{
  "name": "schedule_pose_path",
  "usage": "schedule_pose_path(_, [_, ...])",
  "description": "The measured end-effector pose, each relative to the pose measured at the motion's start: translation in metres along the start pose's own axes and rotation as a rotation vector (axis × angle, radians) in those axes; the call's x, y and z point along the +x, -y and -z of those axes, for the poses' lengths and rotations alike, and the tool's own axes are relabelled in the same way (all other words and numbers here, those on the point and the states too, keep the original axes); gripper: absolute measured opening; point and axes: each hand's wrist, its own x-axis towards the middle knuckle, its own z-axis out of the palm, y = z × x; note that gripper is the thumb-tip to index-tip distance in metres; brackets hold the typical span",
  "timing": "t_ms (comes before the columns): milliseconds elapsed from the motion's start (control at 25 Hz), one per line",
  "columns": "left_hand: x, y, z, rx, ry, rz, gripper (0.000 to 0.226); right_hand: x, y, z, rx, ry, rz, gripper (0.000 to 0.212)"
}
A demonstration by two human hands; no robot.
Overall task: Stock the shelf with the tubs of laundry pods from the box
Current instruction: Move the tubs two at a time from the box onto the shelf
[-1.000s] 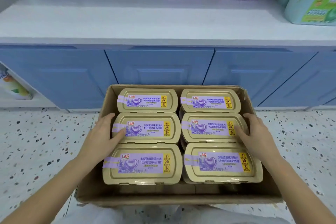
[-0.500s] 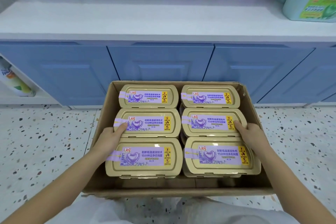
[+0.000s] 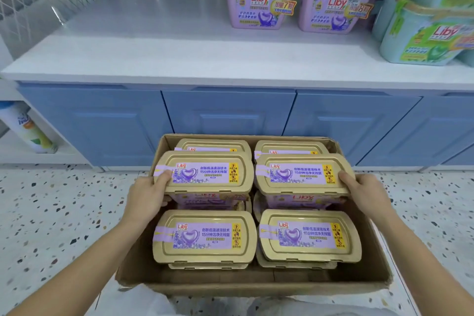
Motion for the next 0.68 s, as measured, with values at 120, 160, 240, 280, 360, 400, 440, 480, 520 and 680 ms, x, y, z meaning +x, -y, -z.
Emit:
schedule_pose_path(120, [0.006, -0.035, 0.017, -0.088, -0.014, -0.014, 0.031, 0.009, 0.035, 0.036, 0.037, -0.079, 0.065, 0.054])
schedule_pose_path(160, [0.006, -0.051, 0.024, -0.108, -0.016, -0.026, 0.032, 0.013, 0.047, 0.048, 0.042, -0.101, 0.096, 0.054])
schedule_pose_path(240, [0.011, -0.083, 0.039, -0.149, -0.019, -0.062, 0.033, 0.020, 0.076, 0.072, 0.082, -0.128, 0.157, 0.053])
schedule_pose_path(280, [0.014, -0.099, 0.048, -0.167, -0.025, -0.086, 0.032, 0.025, 0.091, 0.084, 0.121, -0.133, 0.177, 0.052])
schedule_pose_path(360, [0.023, -0.133, 0.062, -0.194, -0.049, -0.136, 0.031, 0.037, 0.119, 0.104, 0.205, -0.163, 0.203, 0.051])
schedule_pose_path(400, [0.028, -0.149, 0.069, -0.202, -0.066, -0.168, 0.030, 0.044, 0.133, 0.113, 0.227, -0.183, 0.213, 0.051])
schedule_pose_path(440, [0.033, -0.164, 0.073, -0.205, -0.084, -0.195, 0.030, 0.051, 0.146, 0.120, 0.236, -0.201, 0.223, 0.052])
schedule_pose_path(480, [0.039, -0.179, 0.077, -0.206, -0.104, -0.217, 0.029, 0.060, 0.159, 0.125, 0.235, -0.218, 0.237, 0.051])
schedule_pose_path(520, [0.045, -0.191, 0.079, -0.206, -0.117, -0.230, 0.030, 0.066, 0.170, 0.128, 0.229, -0.241, 0.259, 0.049])
schedule_pose_path(680, [0.071, -0.227, 0.076, -0.224, -0.107, -0.242, 0.036, 0.098, 0.200, 0.125, 0.216, -0.267, 0.298, 0.045])
